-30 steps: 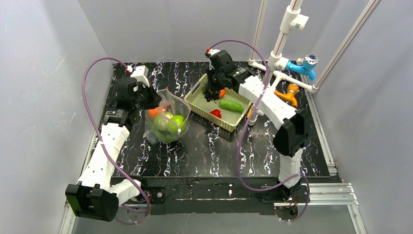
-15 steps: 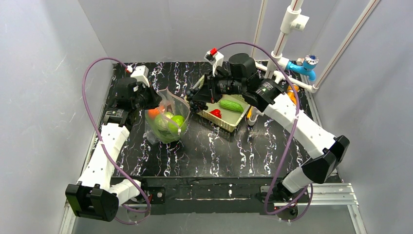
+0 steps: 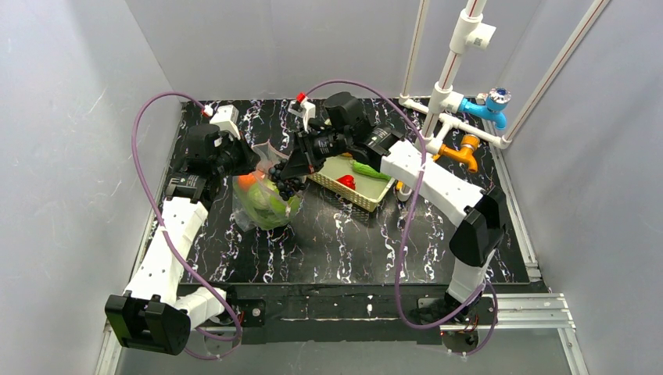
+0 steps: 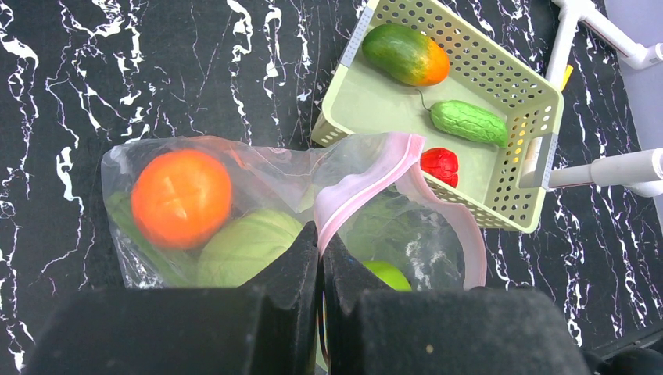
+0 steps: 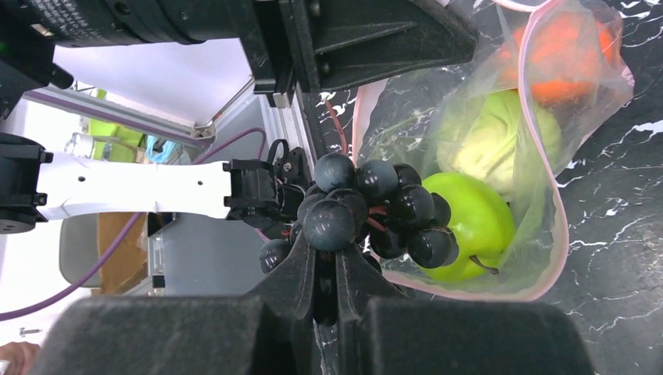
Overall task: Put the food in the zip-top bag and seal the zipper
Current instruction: Place the fake fruit in the zipper food storage bag.
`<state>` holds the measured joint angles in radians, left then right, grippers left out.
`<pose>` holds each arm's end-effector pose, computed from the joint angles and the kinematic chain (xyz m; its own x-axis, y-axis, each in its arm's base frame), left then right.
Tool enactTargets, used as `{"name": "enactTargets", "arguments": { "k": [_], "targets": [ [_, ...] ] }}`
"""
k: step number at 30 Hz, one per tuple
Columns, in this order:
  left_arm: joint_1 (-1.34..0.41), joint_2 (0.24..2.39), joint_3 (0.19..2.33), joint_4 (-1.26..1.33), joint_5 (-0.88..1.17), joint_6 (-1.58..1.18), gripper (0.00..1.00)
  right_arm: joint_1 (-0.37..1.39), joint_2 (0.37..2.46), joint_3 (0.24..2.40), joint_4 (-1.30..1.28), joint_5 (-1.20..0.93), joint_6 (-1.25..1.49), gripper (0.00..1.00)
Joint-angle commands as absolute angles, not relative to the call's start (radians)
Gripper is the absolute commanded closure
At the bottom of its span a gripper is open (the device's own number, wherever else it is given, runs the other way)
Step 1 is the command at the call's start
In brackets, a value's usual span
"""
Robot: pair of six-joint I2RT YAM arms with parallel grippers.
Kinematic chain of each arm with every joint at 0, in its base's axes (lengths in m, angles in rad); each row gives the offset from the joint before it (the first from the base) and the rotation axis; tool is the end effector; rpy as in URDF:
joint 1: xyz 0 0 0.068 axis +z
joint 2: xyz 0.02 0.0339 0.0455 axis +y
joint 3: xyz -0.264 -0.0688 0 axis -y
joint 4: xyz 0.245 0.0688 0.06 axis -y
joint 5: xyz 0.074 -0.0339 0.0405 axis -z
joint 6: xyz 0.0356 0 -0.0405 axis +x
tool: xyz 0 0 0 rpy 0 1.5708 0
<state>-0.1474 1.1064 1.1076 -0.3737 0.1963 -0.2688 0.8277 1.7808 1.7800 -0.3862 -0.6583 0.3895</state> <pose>0.2444 -0.0433 0.3702 -0.4331 -0.1990 -0.8791 0.2165 0.9238 -0.3158 0.2645 0.3201 0.3929 -0.6030 -0.2123 -0.7690 -0.7965 0.2147 0.5652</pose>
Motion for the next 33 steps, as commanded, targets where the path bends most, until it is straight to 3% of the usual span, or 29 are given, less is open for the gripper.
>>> {"name": "enactTargets", "arguments": {
  "k": [1,9,14,27,33],
  "targets": [
    [-0.146,1.084,1.117,-0.362,0.207,-0.27,1.0,0.833,1.792,1.866,-0.276,-0.721,0.437,0.99],
    [-0.146,1.069,1.116,-0.359,0.218,-0.273,1.0,0.842,1.912,1.897,-0.224,-0.487,0.461,0.99],
    [-0.145,1.057,1.117,-0.364,0.199,-0.267,1.0,0.889,2.002,2.001,-0.326,-0.275,0.408,0.97],
    [-0.146,1.058,1.117,-0.362,0.209,-0.272,1.0,0.904,1.978,2.077,-0.546,-0.187,0.366,0.38],
    [-0.146,1.059,1.116,-0.364,0.195,-0.268,1.0,0.904,1.877,2.03,-0.636,-0.154,0.34,0.23]
  ]
}}
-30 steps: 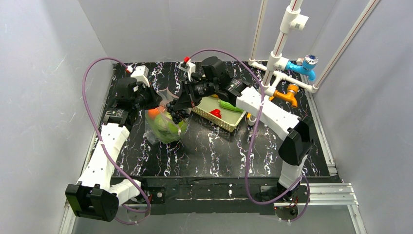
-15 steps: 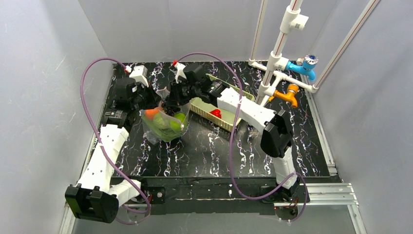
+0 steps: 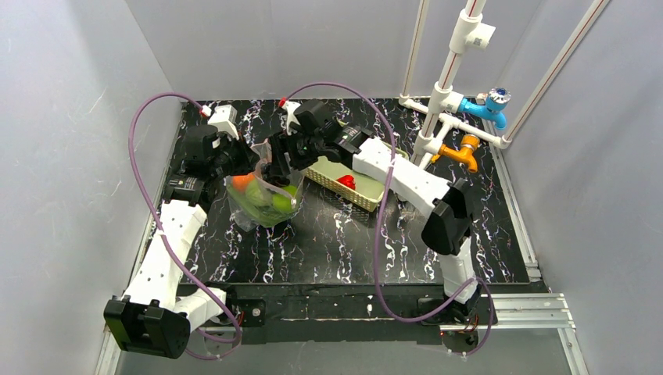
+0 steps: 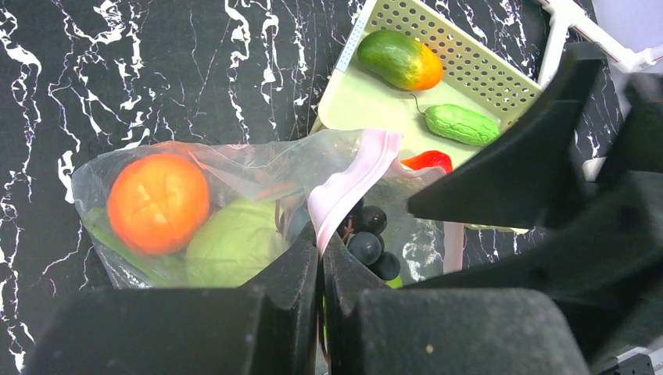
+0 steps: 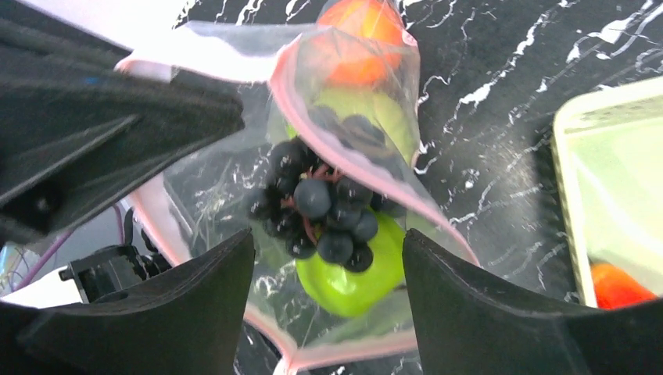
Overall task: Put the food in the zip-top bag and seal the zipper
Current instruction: Place the fake fruit in the zipper food storage bag, then zip the zipper food storage bag at the center of the board.
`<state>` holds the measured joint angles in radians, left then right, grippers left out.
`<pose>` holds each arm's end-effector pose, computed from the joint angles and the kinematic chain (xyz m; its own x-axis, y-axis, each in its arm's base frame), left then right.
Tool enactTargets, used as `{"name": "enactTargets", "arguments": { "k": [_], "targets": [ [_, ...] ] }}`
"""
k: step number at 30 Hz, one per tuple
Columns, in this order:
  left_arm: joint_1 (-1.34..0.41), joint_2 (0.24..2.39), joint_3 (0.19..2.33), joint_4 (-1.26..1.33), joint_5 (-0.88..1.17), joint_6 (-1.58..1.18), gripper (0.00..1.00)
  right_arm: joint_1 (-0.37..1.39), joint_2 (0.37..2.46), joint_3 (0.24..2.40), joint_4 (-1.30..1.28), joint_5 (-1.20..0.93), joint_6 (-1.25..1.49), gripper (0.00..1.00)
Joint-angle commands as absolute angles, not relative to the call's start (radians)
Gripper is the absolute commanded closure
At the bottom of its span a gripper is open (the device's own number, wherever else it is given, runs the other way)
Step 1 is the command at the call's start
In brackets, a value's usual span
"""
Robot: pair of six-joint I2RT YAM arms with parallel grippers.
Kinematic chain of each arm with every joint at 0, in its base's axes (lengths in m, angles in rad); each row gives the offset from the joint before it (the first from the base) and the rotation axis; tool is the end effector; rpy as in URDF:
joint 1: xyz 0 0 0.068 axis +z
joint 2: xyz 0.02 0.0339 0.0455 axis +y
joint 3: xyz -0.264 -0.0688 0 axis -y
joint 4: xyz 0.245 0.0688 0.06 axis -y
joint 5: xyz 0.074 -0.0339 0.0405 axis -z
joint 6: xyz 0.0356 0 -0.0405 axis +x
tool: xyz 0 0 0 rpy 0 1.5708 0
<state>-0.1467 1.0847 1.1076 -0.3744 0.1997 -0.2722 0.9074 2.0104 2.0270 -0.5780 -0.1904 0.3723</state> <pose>0.2388 -0.0424 0.3750 -0.4161 -0.2049 -0.8859 0.2239 0.9212 -0.3182 0.2832 0.3733 0.3585 -0.6227 -0.2167 -0.7519 -0.6933 0.5982 0.4018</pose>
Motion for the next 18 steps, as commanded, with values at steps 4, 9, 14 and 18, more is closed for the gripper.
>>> {"name": "enactTargets", "arguments": {
  "k": [4,9,14,18],
  "targets": [
    [-0.145,1.061,1.115,-0.362,0.193,-0.267,1.0,0.907,1.794,1.976,-0.678,-0.152,0.348,0.22],
    [-0.146,1.071,1.118,-0.365,0.198,-0.267,1.0,0.956,1.676,1.775,-0.651,-0.098,0.386,0.21],
    [-0.146,1.067,1.114,-0.362,0.186,-0.267,1.0,1.038,1.636,1.607,-0.563,0.028,0.402,0.22],
    [-0.146,1.076,1.113,-0.361,0.19,-0.269,1.0,1.053,1.678,1.626,-0.54,0.019,0.402,0.22]
  ]
}}
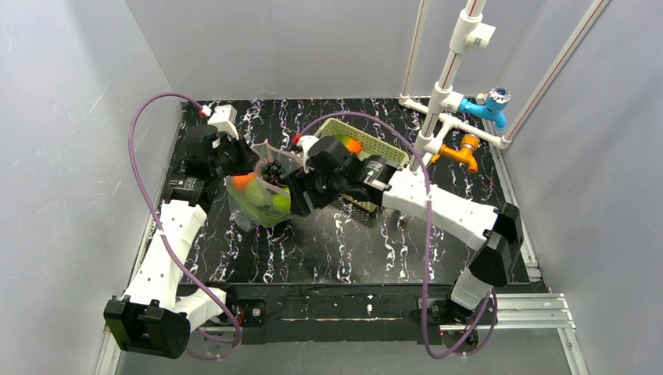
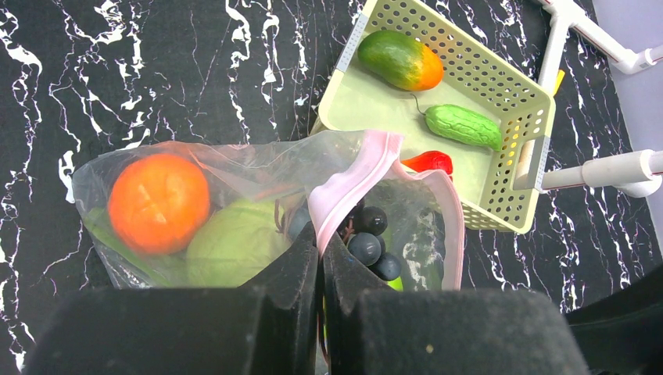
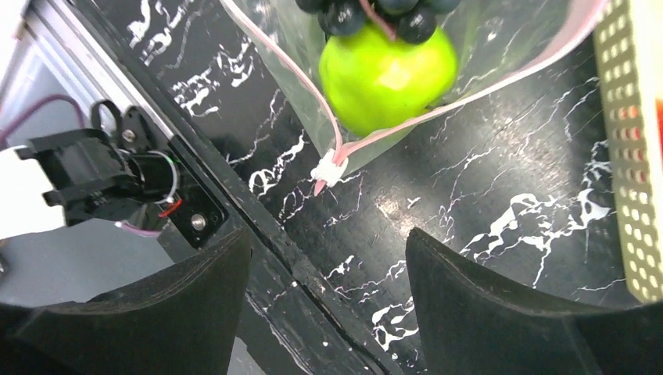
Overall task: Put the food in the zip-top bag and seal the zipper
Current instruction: Zip the zipper food storage bag at the center of the board.
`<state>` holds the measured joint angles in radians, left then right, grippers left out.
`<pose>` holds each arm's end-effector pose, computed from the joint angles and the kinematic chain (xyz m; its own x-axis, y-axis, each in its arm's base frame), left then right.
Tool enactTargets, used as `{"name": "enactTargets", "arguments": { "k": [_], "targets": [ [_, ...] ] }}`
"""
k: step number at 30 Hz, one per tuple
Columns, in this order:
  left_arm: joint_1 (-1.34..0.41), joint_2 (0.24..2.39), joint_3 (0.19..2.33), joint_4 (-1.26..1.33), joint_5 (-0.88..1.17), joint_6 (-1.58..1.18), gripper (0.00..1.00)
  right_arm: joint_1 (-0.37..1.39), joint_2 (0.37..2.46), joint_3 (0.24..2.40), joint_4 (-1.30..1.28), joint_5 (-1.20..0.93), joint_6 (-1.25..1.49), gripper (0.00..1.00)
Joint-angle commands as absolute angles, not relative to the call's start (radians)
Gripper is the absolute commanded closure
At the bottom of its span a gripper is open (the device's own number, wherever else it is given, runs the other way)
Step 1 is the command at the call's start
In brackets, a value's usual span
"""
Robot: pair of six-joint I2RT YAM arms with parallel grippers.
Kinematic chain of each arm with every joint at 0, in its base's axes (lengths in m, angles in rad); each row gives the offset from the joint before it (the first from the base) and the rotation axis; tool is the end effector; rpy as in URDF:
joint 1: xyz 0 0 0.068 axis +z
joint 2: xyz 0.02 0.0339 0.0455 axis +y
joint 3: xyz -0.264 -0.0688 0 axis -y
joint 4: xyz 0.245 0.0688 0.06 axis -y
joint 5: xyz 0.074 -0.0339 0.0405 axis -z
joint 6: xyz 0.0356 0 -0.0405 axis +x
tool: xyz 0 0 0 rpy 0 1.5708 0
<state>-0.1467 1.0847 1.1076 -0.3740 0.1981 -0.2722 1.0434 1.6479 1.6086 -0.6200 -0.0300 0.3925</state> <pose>0.2389 -0.0424 0.3751 -0.4154 -0.2051 -0.8862 0.2227 0.9217 -0.3176 0.1874 0.3238 0.3599 -0.6198 -0.3045 -0.7233 -0.6912 0.6483 0.3193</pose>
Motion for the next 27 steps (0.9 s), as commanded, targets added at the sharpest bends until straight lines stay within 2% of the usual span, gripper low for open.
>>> {"name": "enactTargets", "arguments": {
  "k": [1,6,9,13,19,20,22,24,27],
  "targets": [
    [-0.145,1.08,1.115,-0.362,0.194,-0.27,1.0,1.055,1.695,1.64,-0.539,0.013,0.403,0.23],
    [-0.146,1.079,1.116,-0.363,0.199,-0.273,1.0,1.06,1.789,1.73,-0.551,0.051,0.406,0.25],
    [-0.146,1.073,1.116,-0.364,0.2,-0.276,1.0,1.062,1.832,1.793,-0.581,0.114,0.407,0.41],
    [-0.145,1.072,1.119,-0.365,0.203,-0.277,1.0,1.074,1.842,1.807,-0.571,0.16,0.379,0.56],
    [-0.146,1.067,1.122,-0.37,0.208,-0.292,1.0,1.09,1.858,1.803,-0.547,0.168,0.365,0.95],
    [-0.147,1.065,1.12,-0.368,0.204,-0.297,1.0,1.093,1.858,1.801,-0.544,0.186,0.366,0.99],
    [-0.148,1.064,1.117,-0.365,0.19,-0.302,0.99,1.099,1.853,1.798,-0.542,0.232,0.367,0.99],
    [-0.149,1.069,1.121,-0.371,0.165,-0.295,0.93,1.101,1.84,1.795,-0.544,0.262,0.356,0.99],
    [-0.149,1.079,1.187,-0.476,0.1,-0.283,0.71,1.101,1.798,1.787,-0.546,0.278,0.297,0.99]
  ]
}}
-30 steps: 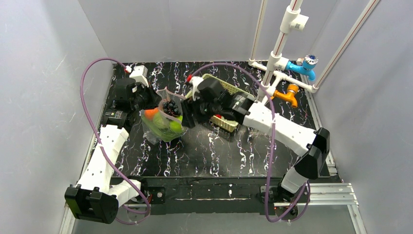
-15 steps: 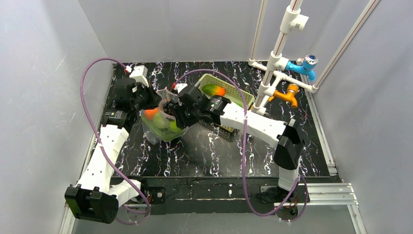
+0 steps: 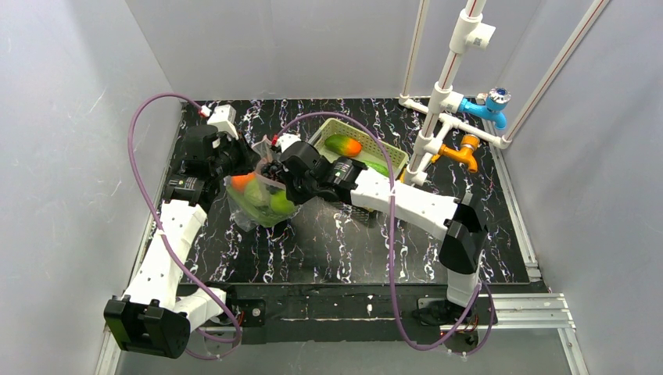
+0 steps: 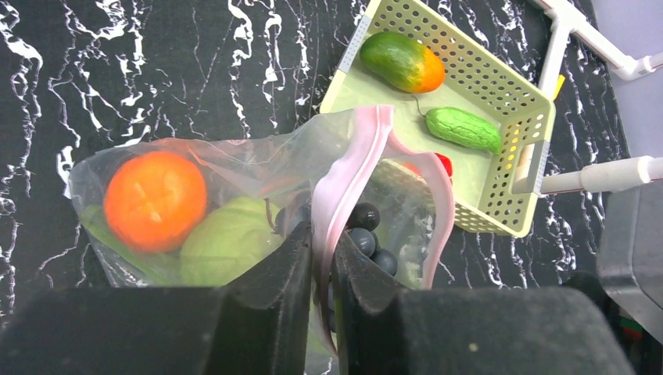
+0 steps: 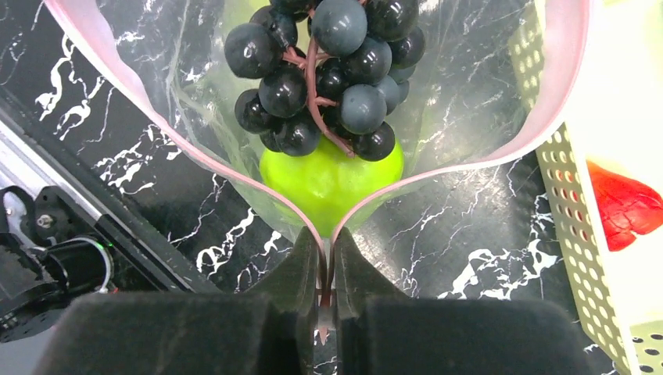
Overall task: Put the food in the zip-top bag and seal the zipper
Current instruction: Zip the zipper food storage bag at the center of the board.
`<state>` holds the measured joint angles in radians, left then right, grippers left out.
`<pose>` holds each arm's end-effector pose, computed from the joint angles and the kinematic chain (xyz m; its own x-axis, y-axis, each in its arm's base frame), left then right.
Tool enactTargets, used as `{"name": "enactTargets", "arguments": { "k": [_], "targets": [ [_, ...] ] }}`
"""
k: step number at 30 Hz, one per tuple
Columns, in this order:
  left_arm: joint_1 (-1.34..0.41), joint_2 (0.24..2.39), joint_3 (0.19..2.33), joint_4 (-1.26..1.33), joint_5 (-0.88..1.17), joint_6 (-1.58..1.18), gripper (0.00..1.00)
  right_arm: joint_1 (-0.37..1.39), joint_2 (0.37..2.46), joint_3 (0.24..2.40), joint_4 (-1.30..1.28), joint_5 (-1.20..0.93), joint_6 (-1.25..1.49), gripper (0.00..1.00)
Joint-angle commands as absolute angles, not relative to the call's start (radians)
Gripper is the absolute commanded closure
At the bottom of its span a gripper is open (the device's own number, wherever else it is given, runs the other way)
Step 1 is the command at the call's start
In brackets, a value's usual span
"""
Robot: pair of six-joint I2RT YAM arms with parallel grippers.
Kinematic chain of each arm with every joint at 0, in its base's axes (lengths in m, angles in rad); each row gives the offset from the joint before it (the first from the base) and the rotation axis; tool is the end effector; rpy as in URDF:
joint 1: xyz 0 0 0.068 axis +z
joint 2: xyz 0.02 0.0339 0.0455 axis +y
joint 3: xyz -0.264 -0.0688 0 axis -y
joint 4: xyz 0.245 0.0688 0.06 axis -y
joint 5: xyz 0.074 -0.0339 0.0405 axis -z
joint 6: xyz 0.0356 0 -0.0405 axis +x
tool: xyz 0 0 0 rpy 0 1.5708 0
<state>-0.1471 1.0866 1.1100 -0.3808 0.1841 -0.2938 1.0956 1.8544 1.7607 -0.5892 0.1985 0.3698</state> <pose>0.2392 -0.0420 0.3747 -0.4221 -0.2253 -0.8781 0.2001 0.9216 -0.3326 0.2020 0.3773 0.3350 -0.5590 -0.3119 -0.7683 -0.6432 0.7478 0.1643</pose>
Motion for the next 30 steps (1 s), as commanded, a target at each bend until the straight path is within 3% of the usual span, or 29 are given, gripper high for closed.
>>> {"name": "enactTargets", "arguments": {
  "k": [1,8,10,19,26,30],
  "targets": [
    [-0.149,1.071,1.203,-0.516,0.093,-0.279,0.67,1.102,1.781,1.784,-0.548,0.282,0.271,0.99],
    [-0.149,0.842,1.283,-0.752,-0.024,-0.4,0.23,1.1,1.626,1.668,-0.41,0.274,0.062,0.99],
    [-0.149,0.739,1.302,-0.814,-0.039,-0.465,0.14,1.099,1.604,1.668,-0.399,0.229,0.007,0.99],
    [-0.149,0.498,1.314,-0.955,-0.038,-0.69,0.09,1.092,1.636,1.868,-0.454,0.2,-0.096,0.99],
    [-0.149,0.464,1.231,-0.883,0.115,-0.687,0.09,1.089,1.505,1.695,-0.41,0.112,-0.234,0.99],
    [-0.149,0.445,1.103,-0.642,0.335,-0.605,0.11,1.067,1.415,1.578,-0.424,-0.103,-0.312,0.99]
  ]
}}
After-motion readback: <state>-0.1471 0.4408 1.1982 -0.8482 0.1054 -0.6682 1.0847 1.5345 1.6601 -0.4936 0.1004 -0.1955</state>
